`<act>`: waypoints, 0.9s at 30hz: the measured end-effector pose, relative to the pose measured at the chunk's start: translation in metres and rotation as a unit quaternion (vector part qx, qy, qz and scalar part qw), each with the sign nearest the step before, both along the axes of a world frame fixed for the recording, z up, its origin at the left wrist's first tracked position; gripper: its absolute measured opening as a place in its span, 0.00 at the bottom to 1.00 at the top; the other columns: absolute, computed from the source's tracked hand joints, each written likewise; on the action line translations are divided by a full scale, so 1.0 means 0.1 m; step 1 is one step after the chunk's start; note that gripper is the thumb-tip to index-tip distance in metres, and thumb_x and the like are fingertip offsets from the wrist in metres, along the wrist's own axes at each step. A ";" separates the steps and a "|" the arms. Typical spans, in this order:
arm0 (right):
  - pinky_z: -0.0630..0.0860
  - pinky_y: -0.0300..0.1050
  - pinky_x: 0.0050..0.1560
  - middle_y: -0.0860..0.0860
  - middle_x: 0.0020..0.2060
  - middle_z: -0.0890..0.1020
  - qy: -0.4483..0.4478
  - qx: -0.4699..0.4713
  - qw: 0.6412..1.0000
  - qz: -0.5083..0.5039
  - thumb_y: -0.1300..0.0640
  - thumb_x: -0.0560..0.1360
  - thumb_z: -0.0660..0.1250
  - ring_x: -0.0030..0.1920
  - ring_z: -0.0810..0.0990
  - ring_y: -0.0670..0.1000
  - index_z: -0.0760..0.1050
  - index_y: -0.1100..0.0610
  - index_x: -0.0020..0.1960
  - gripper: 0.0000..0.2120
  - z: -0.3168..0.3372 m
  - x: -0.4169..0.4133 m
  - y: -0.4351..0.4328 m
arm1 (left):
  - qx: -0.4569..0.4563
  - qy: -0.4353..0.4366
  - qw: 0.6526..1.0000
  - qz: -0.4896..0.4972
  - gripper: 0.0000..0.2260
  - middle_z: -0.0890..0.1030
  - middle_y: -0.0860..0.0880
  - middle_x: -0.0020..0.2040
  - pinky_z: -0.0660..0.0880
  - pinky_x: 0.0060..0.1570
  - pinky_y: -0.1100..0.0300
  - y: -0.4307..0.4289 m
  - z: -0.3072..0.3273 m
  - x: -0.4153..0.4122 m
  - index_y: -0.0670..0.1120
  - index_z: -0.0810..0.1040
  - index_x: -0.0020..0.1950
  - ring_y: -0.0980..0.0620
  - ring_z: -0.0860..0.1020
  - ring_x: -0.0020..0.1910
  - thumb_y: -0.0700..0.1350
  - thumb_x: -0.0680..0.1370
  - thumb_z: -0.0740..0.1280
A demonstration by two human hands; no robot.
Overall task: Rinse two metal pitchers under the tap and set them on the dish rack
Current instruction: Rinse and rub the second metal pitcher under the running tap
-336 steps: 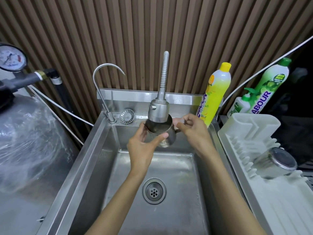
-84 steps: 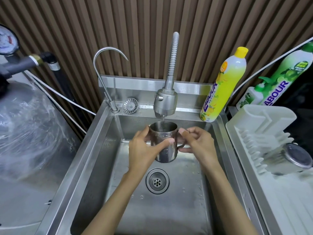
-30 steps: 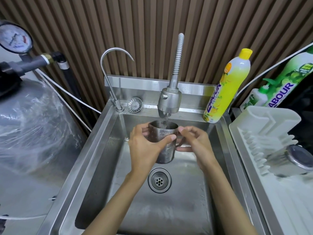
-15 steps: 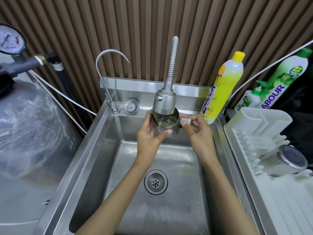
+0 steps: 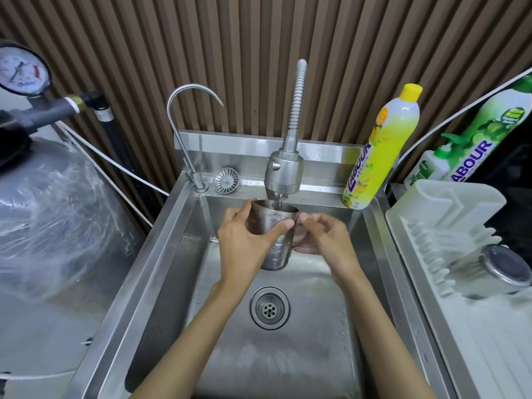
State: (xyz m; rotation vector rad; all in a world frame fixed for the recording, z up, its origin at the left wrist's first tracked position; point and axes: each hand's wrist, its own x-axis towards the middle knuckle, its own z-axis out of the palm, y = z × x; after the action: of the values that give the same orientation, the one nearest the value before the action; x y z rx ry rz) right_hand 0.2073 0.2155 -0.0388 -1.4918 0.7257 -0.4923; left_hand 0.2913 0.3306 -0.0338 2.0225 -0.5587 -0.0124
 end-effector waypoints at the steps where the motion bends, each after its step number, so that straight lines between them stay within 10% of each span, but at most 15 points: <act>1: 0.82 0.45 0.34 0.56 0.36 0.84 0.023 -0.035 0.999 -0.012 0.55 0.76 0.66 0.34 0.84 0.52 0.75 0.57 0.40 0.08 0.04 -0.03 -0.04 | -0.001 0.027 1.000 -0.011 0.28 0.77 0.50 0.44 0.72 0.48 0.69 -0.01 -0.01 -0.01 0.51 0.81 0.53 0.55 0.79 0.44 0.65 0.59 0.74; 5: 0.81 0.56 0.41 0.56 0.38 0.85 0.121 -0.208 0.969 -0.055 0.47 0.72 0.68 0.39 0.84 0.57 0.73 0.52 0.36 0.11 0.18 -0.12 -0.18 | -0.032 0.147 0.986 -0.070 0.20 0.84 0.52 0.44 0.68 0.39 0.83 -0.05 -0.03 -0.06 0.51 0.83 0.51 0.66 0.79 0.42 0.58 0.63 0.76; 12: 0.75 0.52 0.49 0.56 0.40 0.83 0.064 -0.266 0.960 -0.064 0.55 0.73 0.68 0.44 0.81 0.57 0.69 0.50 0.36 0.10 0.36 -0.13 -0.15 | -0.182 0.281 0.933 -0.130 0.23 0.84 0.49 0.53 0.75 0.55 0.65 -0.19 -0.07 -0.02 0.44 0.79 0.57 0.57 0.81 0.54 0.40 0.63 0.79; 17: 0.72 0.33 0.49 0.42 0.47 0.80 -0.030 -0.135 0.990 0.031 0.60 0.78 0.62 0.44 0.77 0.37 0.69 0.51 0.42 0.07 0.21 0.03 -0.16 | -0.252 0.160 0.953 -0.046 0.32 0.77 0.61 0.52 0.70 0.53 0.76 -0.23 0.01 -0.04 0.57 0.72 0.56 0.71 0.77 0.49 0.31 0.62 0.77; 22: 0.73 0.50 0.60 0.52 0.40 0.76 -0.124 0.091 0.984 0.091 0.63 0.79 0.57 0.48 0.76 0.52 0.68 0.57 0.42 0.08 -0.04 0.17 -0.04 | -0.142 -0.037 0.989 -0.005 0.36 0.70 0.50 0.54 0.63 0.53 0.82 -0.10 0.09 -0.04 0.43 0.73 0.67 0.70 0.71 0.50 0.38 0.60 0.80; 27: 0.80 0.48 0.53 0.54 0.35 0.80 -0.059 0.095 0.991 0.079 0.60 0.79 0.58 0.41 0.81 0.53 0.70 0.58 0.40 0.09 -0.04 0.11 0.09 | -0.053 -0.051 0.997 0.036 0.33 0.67 0.51 0.48 0.65 0.52 0.74 -0.02 0.10 -0.09 0.45 0.76 0.63 0.53 0.71 0.50 0.49 0.60 0.80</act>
State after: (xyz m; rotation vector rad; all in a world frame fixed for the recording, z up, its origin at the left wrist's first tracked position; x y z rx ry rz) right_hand 0.2179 0.2245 -0.0432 -1.3179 0.5410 -0.3760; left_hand 0.2827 0.3286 -0.0240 1.9462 -0.5390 0.1608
